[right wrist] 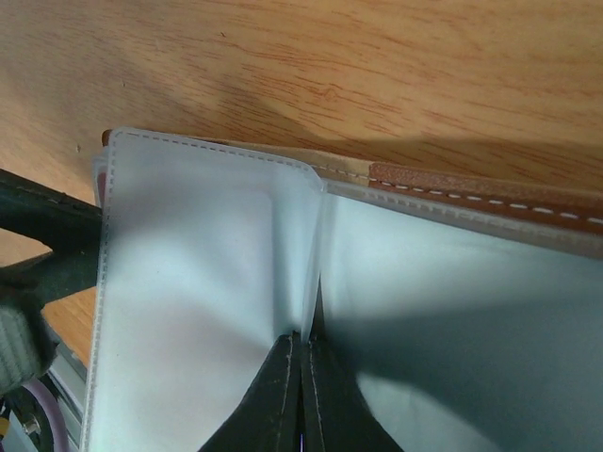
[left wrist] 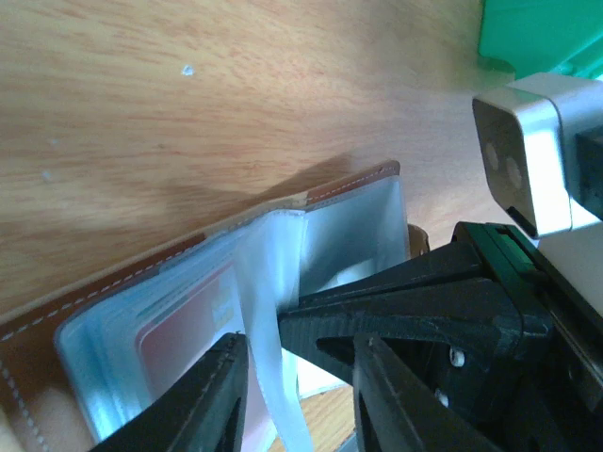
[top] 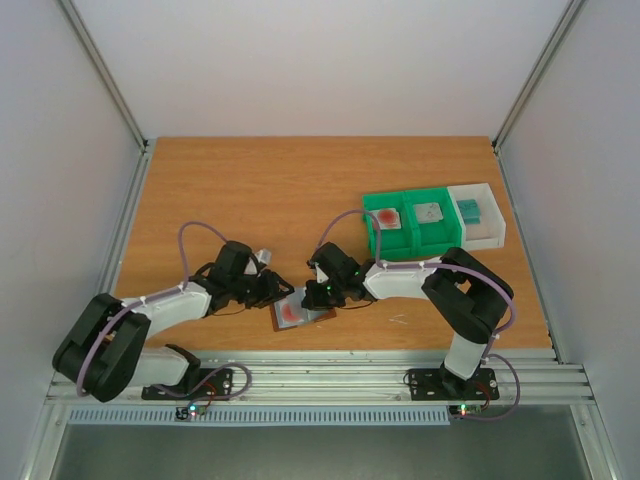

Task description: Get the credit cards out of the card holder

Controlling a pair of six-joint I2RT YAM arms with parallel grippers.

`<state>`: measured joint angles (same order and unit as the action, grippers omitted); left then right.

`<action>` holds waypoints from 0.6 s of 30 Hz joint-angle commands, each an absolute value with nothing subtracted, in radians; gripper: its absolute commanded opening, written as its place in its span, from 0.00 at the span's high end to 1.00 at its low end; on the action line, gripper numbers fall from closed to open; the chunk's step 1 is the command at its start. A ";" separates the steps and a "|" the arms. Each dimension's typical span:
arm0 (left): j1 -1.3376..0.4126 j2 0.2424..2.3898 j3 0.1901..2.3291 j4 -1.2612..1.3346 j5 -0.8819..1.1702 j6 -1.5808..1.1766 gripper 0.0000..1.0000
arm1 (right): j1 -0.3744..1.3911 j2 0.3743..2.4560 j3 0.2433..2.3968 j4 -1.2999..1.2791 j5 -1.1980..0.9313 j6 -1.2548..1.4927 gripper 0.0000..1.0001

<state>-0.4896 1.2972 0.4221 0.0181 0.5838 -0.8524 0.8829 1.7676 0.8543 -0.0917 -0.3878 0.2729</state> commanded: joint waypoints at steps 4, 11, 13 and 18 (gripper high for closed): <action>-0.491 1.369 0.427 0.143 0.632 -0.873 0.80 | 0.888 1.749 0.838 -0.135 -0.393 0.302 0.90; -0.491 1.404 0.429 0.203 0.665 -0.907 0.84 | 0.887 1.659 0.857 -0.231 -0.351 0.274 0.82; -0.491 1.403 0.428 0.224 0.677 -0.921 0.84 | 0.887 1.632 0.856 -0.264 -0.318 0.257 0.81; -0.492 1.419 0.422 0.304 0.710 -0.967 0.79 | 0.887 1.572 0.847 -0.311 -0.265 0.230 0.80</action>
<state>-0.4896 1.3972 0.4225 0.1719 0.6670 -0.9264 0.8829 1.6249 0.8524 -0.2504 -0.3290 0.2691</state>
